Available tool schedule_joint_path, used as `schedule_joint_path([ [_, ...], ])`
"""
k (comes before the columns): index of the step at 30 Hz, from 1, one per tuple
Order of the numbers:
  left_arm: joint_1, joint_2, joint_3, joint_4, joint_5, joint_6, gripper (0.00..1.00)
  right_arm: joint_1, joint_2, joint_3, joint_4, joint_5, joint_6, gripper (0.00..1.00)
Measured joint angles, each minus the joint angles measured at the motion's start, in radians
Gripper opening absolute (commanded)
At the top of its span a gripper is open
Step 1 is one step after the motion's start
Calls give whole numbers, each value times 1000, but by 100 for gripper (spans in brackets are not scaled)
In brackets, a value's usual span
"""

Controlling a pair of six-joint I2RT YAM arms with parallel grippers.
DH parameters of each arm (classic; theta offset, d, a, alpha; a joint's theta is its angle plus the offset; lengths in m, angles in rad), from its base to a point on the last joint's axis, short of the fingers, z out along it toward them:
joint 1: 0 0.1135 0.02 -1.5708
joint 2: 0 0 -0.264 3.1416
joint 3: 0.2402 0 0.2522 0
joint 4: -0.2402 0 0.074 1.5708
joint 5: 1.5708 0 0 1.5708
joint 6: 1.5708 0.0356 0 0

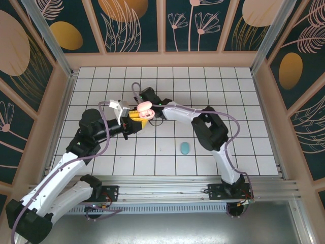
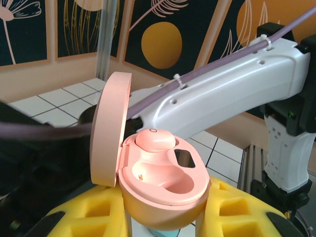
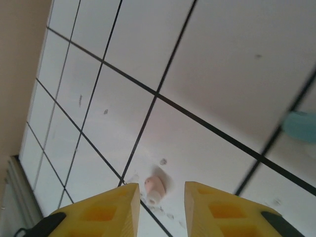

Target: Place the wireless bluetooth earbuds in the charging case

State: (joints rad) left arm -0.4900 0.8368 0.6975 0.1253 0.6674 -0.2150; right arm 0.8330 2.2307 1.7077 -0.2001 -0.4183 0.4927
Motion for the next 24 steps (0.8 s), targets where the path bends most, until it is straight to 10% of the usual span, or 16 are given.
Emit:
schedule_joint_path([
  [24, 0, -14, 0, -24, -16, -8, 0, 137, 211, 294, -248, 243, -256, 37],
])
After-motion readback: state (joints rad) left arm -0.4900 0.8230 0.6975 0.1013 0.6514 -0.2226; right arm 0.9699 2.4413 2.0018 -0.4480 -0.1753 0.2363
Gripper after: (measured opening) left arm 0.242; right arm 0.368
